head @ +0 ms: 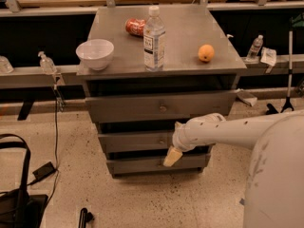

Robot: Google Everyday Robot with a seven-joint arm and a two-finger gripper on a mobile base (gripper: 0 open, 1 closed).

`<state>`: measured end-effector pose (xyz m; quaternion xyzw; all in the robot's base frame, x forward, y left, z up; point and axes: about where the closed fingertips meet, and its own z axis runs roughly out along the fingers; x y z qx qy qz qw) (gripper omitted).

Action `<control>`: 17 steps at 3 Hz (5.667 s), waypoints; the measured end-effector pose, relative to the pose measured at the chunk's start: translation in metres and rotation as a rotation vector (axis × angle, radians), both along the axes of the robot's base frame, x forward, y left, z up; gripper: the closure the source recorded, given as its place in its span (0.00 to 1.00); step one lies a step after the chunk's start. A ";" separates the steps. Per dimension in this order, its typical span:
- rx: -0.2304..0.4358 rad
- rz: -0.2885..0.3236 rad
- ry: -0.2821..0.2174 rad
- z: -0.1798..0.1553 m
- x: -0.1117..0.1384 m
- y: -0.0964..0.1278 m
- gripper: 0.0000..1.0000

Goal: Open middle drawer

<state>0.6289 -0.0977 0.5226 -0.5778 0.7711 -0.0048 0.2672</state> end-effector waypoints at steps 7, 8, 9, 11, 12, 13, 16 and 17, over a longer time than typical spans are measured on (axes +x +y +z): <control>0.098 0.405 -0.123 -0.053 0.040 0.025 0.00; 0.082 0.395 -0.104 -0.062 0.044 0.031 0.00; 0.067 0.379 -0.090 -0.071 0.048 0.035 0.00; 0.002 0.284 -0.111 -0.085 0.070 0.020 0.00; 0.014 0.252 -0.122 -0.089 0.078 0.009 0.00; 0.019 0.246 -0.110 -0.097 0.081 0.003 0.23; 0.017 0.252 -0.072 -0.106 0.077 -0.001 0.49; 0.017 0.252 -0.071 -0.099 0.077 -0.001 0.47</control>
Offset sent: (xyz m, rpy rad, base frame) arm 0.0146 -0.0114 -0.0285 0.1434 -0.2137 0.3836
